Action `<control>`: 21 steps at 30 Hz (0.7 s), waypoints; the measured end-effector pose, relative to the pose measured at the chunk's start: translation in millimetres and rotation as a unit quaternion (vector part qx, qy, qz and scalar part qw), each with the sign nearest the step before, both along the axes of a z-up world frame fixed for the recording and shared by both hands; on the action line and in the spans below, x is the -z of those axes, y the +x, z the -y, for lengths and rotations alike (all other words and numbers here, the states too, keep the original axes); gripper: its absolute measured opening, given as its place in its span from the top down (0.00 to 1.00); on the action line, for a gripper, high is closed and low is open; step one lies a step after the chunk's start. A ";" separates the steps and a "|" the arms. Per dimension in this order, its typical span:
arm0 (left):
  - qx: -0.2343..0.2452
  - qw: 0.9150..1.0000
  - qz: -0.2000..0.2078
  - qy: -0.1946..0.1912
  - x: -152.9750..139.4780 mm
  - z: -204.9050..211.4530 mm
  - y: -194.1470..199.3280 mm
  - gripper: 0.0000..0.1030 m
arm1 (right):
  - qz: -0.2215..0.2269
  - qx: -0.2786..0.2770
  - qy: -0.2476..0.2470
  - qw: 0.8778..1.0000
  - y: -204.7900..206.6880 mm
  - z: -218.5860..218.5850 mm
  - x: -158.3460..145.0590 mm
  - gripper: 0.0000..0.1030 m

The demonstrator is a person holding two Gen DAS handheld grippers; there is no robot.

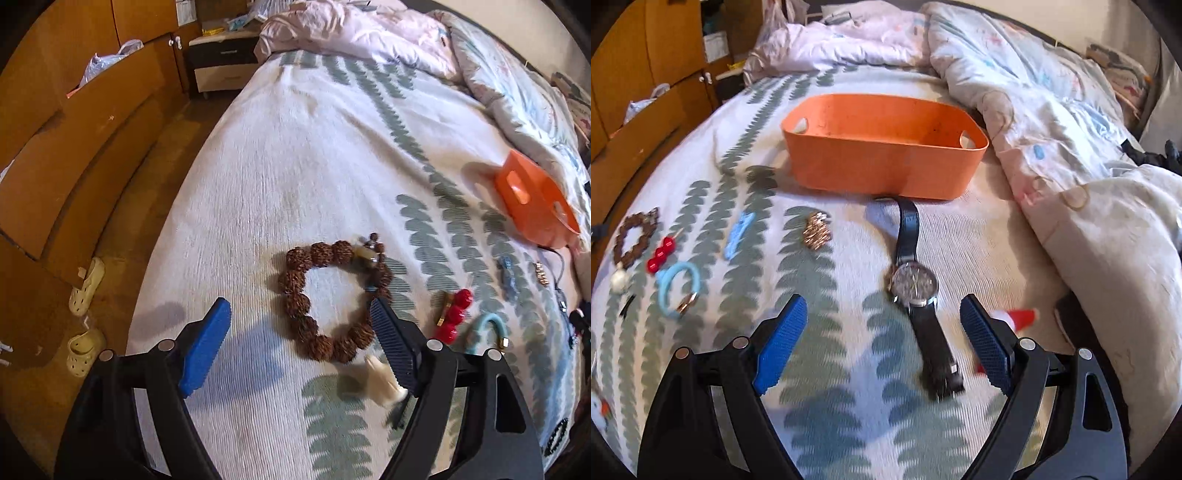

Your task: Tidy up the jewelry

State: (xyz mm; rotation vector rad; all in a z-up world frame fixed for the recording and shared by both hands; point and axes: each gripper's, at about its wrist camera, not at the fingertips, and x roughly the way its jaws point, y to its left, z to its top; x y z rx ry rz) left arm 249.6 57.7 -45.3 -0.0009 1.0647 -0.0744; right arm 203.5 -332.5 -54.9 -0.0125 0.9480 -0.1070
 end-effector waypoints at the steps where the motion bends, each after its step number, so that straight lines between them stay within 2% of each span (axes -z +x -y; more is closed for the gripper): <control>1: 0.000 1.000 -0.004 0.002 2.7 -0.3 2.9 0.25 | -0.007 0.002 0.001 1.000 5.8 1.0 3.3 0.17; 8: 0.002 0.999 -0.035 0.012 25.7 -1.4 16.2 0.25 | -0.034 0.019 -0.007 0.999 26.6 6.7 25.9 0.17; 11: -0.003 0.999 -0.033 0.007 25.3 -3.9 12.3 0.25 | -0.013 0.019 -0.002 1.000 18.1 10.5 19.1 0.17; 15: -0.007 1.000 0.018 0.001 0.3 0.3 -10.6 0.24 | 0.039 0.019 0.019 0.999 -5.6 15.0 -8.0 0.16; 17: 0.001 0.998 0.059 0.012 -18.4 7.7 -28.4 0.15 | 0.049 0.020 0.030 0.998 -14.7 16.5 -16.9 0.16; 19: 0.005 0.994 0.106 0.026 -36.0 15.5 -48.6 0.12 | 0.049 0.023 0.035 0.998 -21.0 15.7 -21.5 0.16; 21: 0.007 0.992 0.122 0.045 -42.5 21.3 -55.2 0.12 | 0.039 0.030 0.038 0.998 -29.0 15.7 -21.1 0.16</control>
